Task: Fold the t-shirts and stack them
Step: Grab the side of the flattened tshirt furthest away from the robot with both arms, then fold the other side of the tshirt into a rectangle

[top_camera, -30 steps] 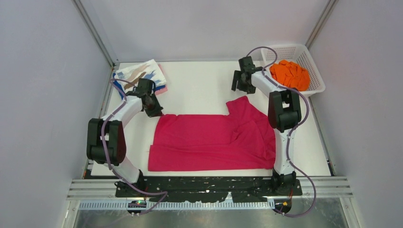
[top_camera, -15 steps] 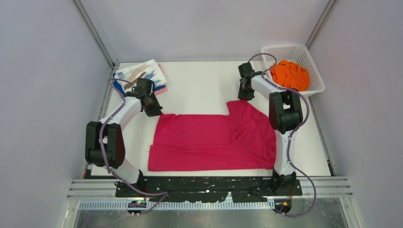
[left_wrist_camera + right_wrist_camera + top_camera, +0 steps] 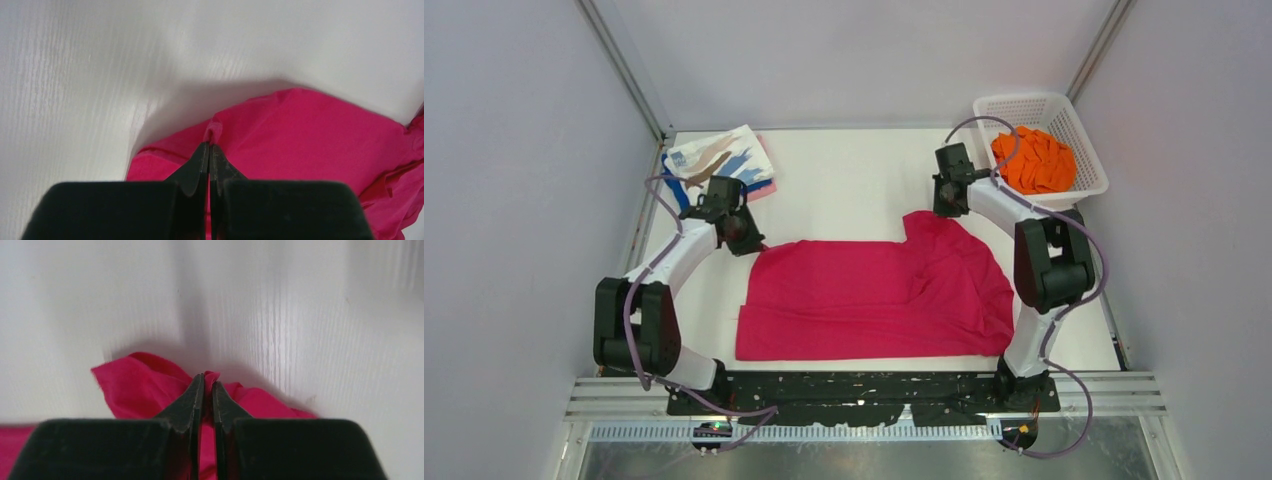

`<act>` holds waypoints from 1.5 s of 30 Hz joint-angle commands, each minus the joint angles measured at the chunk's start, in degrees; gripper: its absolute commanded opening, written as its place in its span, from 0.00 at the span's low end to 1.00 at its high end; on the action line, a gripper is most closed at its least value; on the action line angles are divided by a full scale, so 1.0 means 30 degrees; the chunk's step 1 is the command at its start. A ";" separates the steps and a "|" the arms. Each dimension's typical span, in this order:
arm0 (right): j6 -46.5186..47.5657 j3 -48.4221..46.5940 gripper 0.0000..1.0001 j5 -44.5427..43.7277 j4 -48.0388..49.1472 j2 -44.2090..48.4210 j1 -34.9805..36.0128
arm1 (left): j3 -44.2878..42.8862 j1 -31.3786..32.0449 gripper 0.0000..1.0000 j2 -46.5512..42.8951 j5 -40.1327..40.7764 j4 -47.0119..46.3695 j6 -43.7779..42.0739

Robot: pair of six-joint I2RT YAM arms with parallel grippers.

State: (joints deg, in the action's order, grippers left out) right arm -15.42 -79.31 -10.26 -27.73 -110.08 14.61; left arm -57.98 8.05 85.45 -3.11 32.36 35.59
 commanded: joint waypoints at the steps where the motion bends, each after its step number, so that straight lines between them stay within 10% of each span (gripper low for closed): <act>1: 0.0596 0.2859 0.13 -0.0186 0.2108 0.3944 0.0690 | 0.0750 0.0351 0.00 -0.1374 -0.0130 -0.0797 0.0182; 23: -0.1618 1.0457 0.12 -0.3291 -0.4871 1.7235 0.3863 | 0.6494 0.0933 0.00 -0.8428 0.1801 -0.0530 0.1664; 40: -0.4173 1.2705 0.28 -0.1988 -0.9952 1.9421 0.4751 | 0.7895 0.0889 0.00 -1.0475 0.5208 0.0994 0.2987; 42: -0.4275 1.2657 0.38 -0.0907 -1.0296 1.9575 0.4891 | 0.7900 0.0897 0.11 -1.0289 0.5335 0.1517 0.3002; 45: -0.4634 1.2612 0.52 -0.0409 -1.1144 2.0176 0.4922 | 0.7711 0.0890 0.61 -1.0343 0.5974 0.2744 0.3219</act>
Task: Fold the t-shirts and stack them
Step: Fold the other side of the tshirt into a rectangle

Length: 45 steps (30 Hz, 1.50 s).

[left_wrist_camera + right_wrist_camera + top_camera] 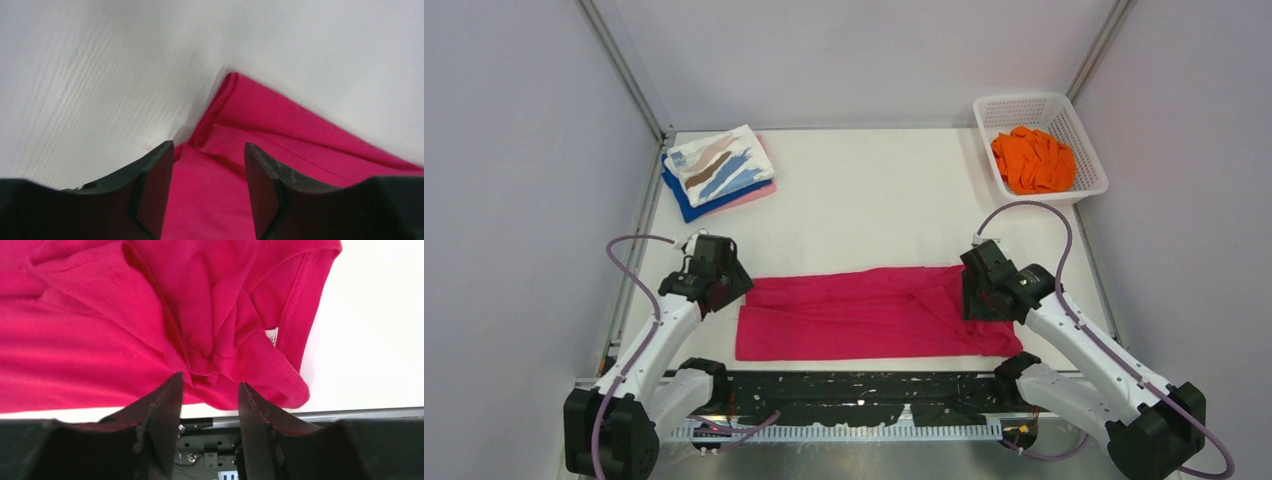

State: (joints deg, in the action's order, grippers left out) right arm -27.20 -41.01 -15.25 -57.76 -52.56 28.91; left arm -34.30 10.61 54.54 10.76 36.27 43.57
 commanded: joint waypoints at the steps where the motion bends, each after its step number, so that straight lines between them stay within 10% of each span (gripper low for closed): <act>1: -0.0683 -0.0257 0.57 0.1458 -0.1209 0.1355 0.0168 | -0.0234 0.0055 0.76 -0.0170 0.1584 0.1810 0.0648; 6: -0.0219 -0.1749 1.00 0.1424 -0.0509 0.2007 0.0149 | -0.1265 0.0048 1.00 -0.1336 0.1581 0.2572 0.0996; 15: 0.1108 -0.1066 0.95 0.5652 0.8898 -0.2469 0.0146 | -0.0993 0.0238 1.00 0.0268 -0.7015 -0.2793 -0.0527; 34: 0.2246 0.0806 0.95 0.3410 1.0791 -0.7777 -0.0031 | -0.0328 0.0129 1.00 0.6835 -0.6465 -0.4705 -0.0346; 45: 0.1734 0.2365 0.96 1.1915 1.0603 -0.4066 0.0850 | -0.0491 0.0125 1.00 0.5509 -0.5702 -0.3774 -0.0227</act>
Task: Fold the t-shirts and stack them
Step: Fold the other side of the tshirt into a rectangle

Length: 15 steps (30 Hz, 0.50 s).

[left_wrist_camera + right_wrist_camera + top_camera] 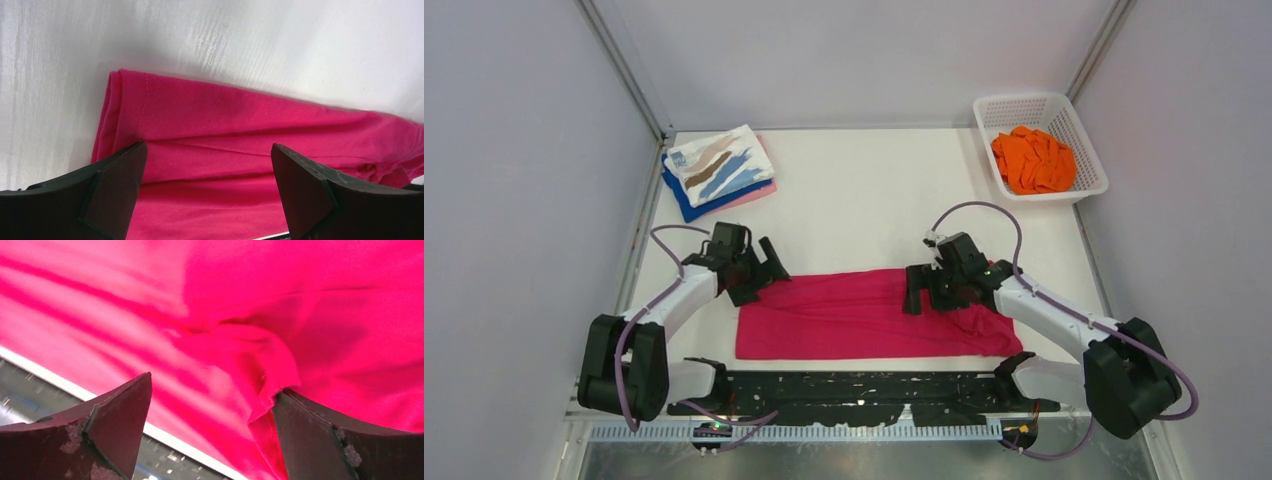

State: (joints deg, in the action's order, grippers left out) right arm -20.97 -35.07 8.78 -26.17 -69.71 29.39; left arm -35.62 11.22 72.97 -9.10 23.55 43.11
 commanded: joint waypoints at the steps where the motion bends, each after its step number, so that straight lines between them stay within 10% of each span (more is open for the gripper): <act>1: -0.0484 0.0601 0.95 0.4921 -0.0008 0.2065 0.0955 | -0.0074 -0.0072 1.00 -0.0839 0.0990 0.0614 -0.0074; 8: -0.0638 0.0160 0.95 0.6557 -0.1433 0.4141 0.3804 | -0.0248 -0.0079 1.00 -0.2080 0.1540 0.1396 -0.0103; 15: -0.0637 -0.1253 0.95 0.0833 -0.4342 0.5386 0.3750 | -0.0642 -0.0055 1.00 -0.3341 0.2074 0.2698 -0.0190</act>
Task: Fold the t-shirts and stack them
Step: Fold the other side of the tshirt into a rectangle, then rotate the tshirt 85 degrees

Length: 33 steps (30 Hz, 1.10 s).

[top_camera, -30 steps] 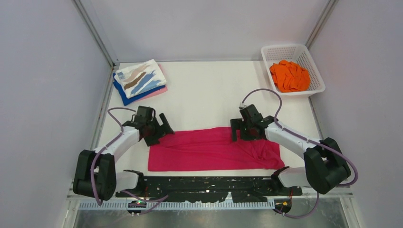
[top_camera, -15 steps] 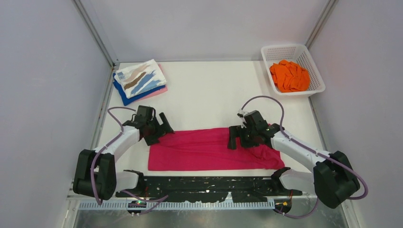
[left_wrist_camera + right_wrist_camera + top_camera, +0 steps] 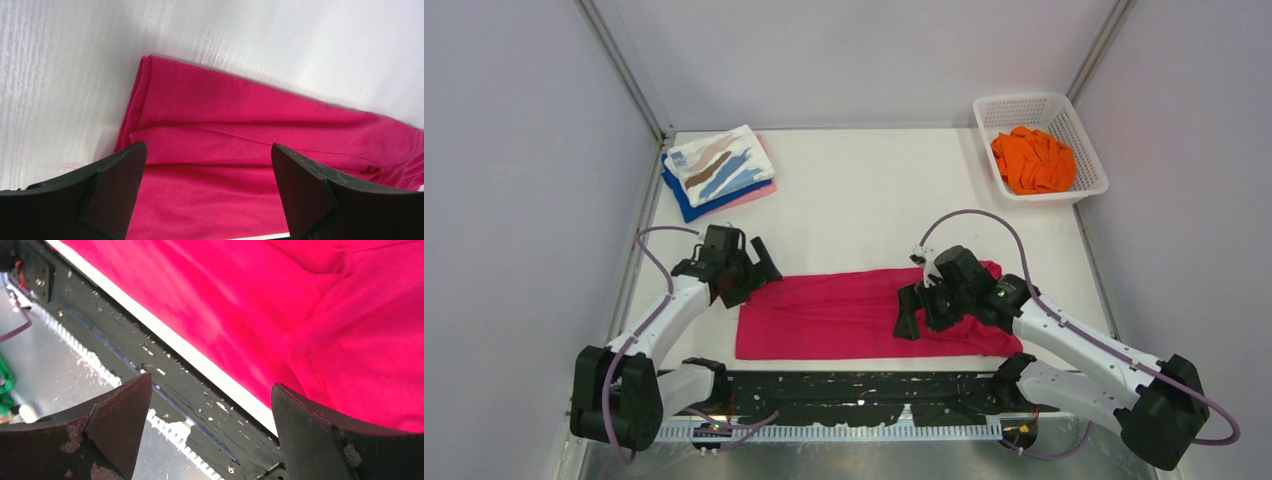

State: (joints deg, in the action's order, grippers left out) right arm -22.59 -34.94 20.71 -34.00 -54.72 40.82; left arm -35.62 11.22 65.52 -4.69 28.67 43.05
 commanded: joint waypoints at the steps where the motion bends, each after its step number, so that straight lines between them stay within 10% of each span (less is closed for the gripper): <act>1: -0.0298 -0.1324 0.95 -0.3964 -0.1953 0.0410 -0.0095 | -0.0719 -0.0028 1.00 -0.1037 0.0480 0.1080 -0.0169; 18: -0.5902 0.5227 0.95 -0.2357 0.1981 0.2049 -0.8616 | -0.2448 0.4228 1.00 0.3064 -0.1398 -0.1392 -0.0289; 33: -0.5349 -0.1049 0.95 -0.2527 1.0940 -1.0876 -1.1005 | 0.0782 0.4353 1.00 0.3520 -0.1164 -0.3013 0.1499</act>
State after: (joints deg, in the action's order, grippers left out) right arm -40.97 -31.92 18.17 -7.31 -76.20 8.36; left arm -37.69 23.83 76.84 -7.60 21.78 44.45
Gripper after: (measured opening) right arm 0.953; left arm 0.994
